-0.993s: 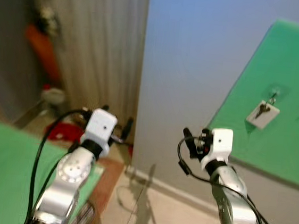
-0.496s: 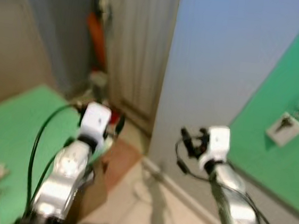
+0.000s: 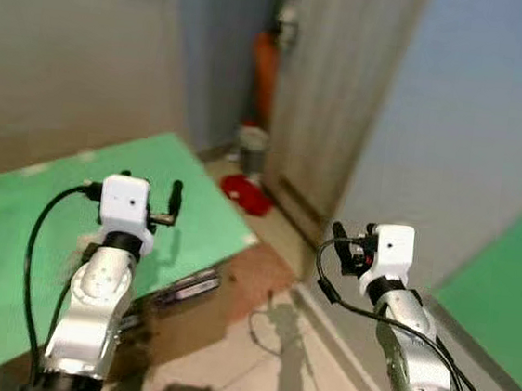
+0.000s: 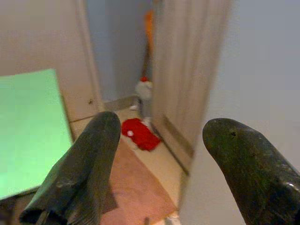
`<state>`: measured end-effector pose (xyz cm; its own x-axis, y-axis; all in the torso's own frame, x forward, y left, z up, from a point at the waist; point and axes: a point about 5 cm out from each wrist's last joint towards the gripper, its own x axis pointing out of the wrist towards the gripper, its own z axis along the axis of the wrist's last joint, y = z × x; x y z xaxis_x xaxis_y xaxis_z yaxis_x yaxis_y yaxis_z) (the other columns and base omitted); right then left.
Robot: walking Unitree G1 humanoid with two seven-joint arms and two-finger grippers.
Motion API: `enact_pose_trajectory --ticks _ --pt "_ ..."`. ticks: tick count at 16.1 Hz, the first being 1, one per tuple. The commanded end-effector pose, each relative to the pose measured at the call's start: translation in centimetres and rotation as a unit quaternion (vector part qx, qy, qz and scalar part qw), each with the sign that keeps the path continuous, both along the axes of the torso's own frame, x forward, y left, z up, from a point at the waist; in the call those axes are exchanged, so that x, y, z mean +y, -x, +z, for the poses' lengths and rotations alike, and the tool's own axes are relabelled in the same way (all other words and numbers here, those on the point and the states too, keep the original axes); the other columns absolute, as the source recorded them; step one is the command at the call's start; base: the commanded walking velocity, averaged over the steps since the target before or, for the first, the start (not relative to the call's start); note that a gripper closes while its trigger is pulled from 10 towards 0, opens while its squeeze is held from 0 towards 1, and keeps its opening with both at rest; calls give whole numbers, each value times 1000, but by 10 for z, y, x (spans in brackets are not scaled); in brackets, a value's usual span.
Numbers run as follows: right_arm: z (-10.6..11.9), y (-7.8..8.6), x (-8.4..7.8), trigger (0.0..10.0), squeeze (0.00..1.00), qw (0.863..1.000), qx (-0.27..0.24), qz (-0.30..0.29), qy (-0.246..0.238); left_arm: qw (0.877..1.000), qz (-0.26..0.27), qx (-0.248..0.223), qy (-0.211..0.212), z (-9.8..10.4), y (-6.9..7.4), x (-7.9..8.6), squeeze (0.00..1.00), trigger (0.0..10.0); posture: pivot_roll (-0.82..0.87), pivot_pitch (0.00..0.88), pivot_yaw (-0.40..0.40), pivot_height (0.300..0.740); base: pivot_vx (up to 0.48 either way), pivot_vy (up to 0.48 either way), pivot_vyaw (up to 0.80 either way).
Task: Hang keys on a hook
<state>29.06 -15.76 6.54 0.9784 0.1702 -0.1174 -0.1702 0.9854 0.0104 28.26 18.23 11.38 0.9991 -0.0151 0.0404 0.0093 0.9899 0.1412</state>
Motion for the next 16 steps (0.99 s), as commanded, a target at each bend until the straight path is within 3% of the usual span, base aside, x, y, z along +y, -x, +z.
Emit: enact_pose_trajectory --ticks 1,2,14,15,16 --pt "2 -2 -1 10000 1000 1000 -1 -4 -9 1000 -14 2 -8 1 -3 -6 1000 10000 22 0 -15 736 0 0 800" --pt "2 -3 -1 10000 1000 1000 0 -6 -13 1000 -19 11 -14 -1 -5 -8 0 10000 22 0 -15 736 0 0 800" --pt "0 -5 3 10000 1000 1000 4 14 -4 999 -14 8 -32 -5 -6 -11 0 10000 28 0 -30 736 0 0 796" --pt "1 -6 5 10000 557 1000 1 16 1 999 -15 8 -34 -5 -6 -11 0 10000 30 0 -35 736 0 0 794" --pt "1 -6 5 10000 0 1000 2 11 -3 999 -17 8 -35 -5 -6 -12 0 10000 32 0 -39 736 0 0 794"
